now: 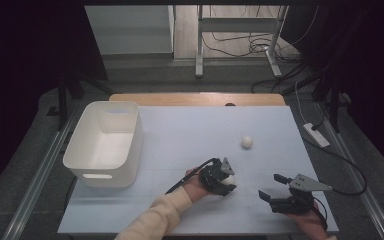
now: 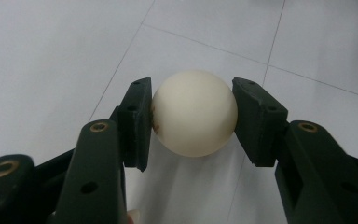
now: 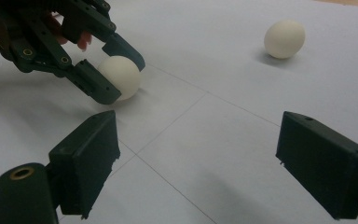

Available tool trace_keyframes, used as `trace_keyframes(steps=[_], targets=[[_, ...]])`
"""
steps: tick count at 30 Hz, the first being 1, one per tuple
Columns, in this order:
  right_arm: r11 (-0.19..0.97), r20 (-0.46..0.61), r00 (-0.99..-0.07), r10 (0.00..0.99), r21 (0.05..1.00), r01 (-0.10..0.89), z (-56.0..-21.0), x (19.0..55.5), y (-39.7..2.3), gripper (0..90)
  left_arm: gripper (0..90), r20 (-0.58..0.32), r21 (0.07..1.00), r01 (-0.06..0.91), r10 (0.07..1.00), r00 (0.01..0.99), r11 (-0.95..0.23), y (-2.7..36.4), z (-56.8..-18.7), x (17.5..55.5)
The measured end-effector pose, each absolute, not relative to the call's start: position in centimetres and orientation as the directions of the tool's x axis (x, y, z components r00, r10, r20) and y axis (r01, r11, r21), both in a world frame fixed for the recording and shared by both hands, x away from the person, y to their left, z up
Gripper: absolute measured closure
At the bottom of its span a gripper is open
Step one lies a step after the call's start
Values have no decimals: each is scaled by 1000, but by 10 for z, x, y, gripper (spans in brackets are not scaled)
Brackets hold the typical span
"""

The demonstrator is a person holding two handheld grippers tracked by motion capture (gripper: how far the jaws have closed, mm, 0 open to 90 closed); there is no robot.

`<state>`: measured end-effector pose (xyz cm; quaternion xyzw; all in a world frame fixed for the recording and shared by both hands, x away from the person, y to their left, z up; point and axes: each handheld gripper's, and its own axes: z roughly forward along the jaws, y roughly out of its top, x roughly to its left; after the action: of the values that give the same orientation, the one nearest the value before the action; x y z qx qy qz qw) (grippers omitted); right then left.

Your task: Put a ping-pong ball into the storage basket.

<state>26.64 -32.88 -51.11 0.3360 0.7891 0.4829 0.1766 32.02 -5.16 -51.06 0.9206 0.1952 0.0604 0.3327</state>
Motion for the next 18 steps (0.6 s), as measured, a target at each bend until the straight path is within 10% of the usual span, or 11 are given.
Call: trace_keyframes(steps=[18], targets=[[308, 46, -711, 702, 880, 361, -511, 266, -329, 131, 509, -27, 659, 321, 405, 914, -680, -44, -502, 318]])
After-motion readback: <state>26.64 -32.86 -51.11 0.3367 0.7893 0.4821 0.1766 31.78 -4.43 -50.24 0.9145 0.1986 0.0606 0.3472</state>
